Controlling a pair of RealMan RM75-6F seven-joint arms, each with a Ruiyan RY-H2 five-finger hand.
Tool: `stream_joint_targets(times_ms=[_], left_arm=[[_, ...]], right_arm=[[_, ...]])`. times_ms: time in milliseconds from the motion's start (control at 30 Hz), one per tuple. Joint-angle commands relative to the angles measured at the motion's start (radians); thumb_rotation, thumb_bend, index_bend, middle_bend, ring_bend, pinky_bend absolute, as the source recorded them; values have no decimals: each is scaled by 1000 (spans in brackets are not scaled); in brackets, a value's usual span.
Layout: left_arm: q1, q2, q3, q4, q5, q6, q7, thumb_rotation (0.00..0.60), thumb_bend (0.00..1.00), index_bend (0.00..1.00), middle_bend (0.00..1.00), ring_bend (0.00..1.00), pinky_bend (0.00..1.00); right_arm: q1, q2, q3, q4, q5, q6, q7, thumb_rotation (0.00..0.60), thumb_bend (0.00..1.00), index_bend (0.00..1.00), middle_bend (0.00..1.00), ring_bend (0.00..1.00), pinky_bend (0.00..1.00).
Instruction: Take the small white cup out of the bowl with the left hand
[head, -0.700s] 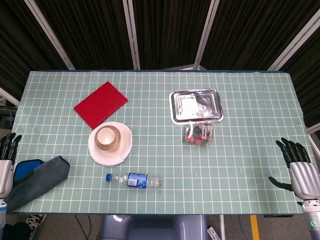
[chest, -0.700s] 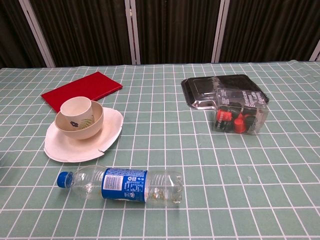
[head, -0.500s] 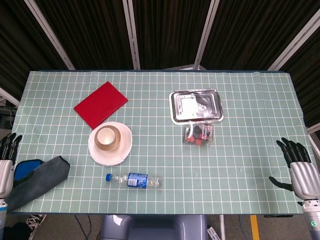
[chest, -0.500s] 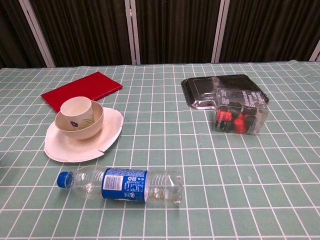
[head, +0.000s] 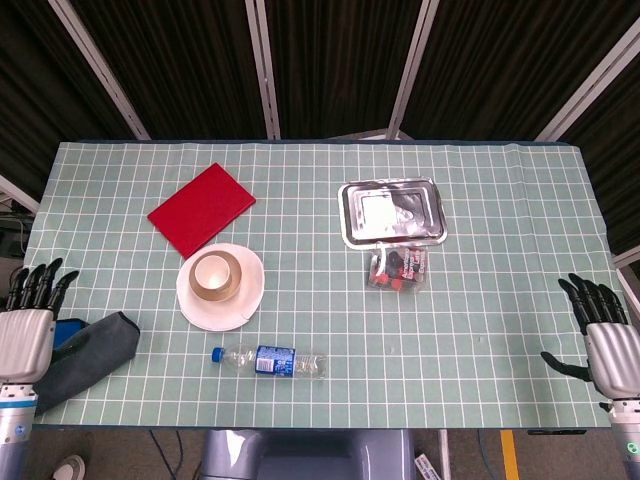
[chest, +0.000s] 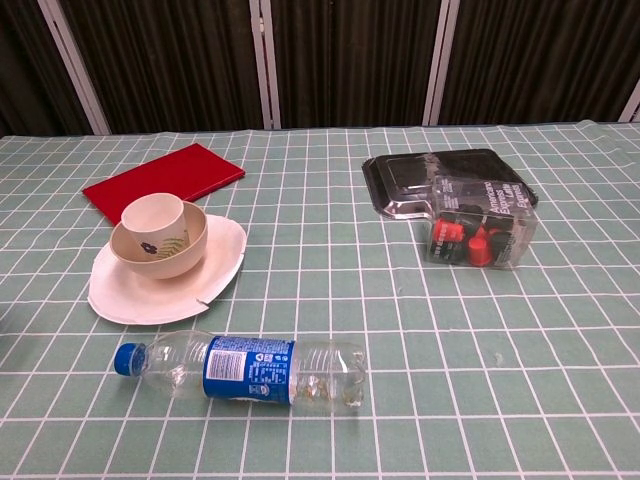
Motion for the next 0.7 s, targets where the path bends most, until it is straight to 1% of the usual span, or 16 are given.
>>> stream_joint_targets(times_ms=[33,167,267,367,533,633,700], left_arm=[[-50,-39,-21,21,-21,-60,42,600,28,311,0,0,0],[-116,-90,-55,45,-49,-125,88,600,119,402,0,0,0],[-156,-119,-73,57,-68,-163,115,600,163,439,0,0,0],[-196,-149,-94,71,-89,-196,137,600,182,453,0,0,0],[-277,-206,-124,114,-150,-285,177,600,200,479,0,0,0],[-320,-242,-129,147,-188,-336,206,600,206,498,0,0,0],[-333,-255,-131,159,-201,-350,219,600,207,509,0,0,0]], right_arm=[[2,0,-2,0,-3,-4,3,600,34,36,0,0,0],[2,2,-2,0,-6,-3,11,600,35,36,0,0,0],[0,6,-1,-1,-8,3,21,600,33,36,0,0,0],[-1,9,0,-1,-7,4,30,600,34,36,0,0,0],[-1,16,2,1,-3,2,48,600,33,37,0,0,0],[-1,18,4,3,-1,2,57,600,34,36,0,0,0],[-1,20,5,3,0,2,61,600,34,36,0,0,0]])
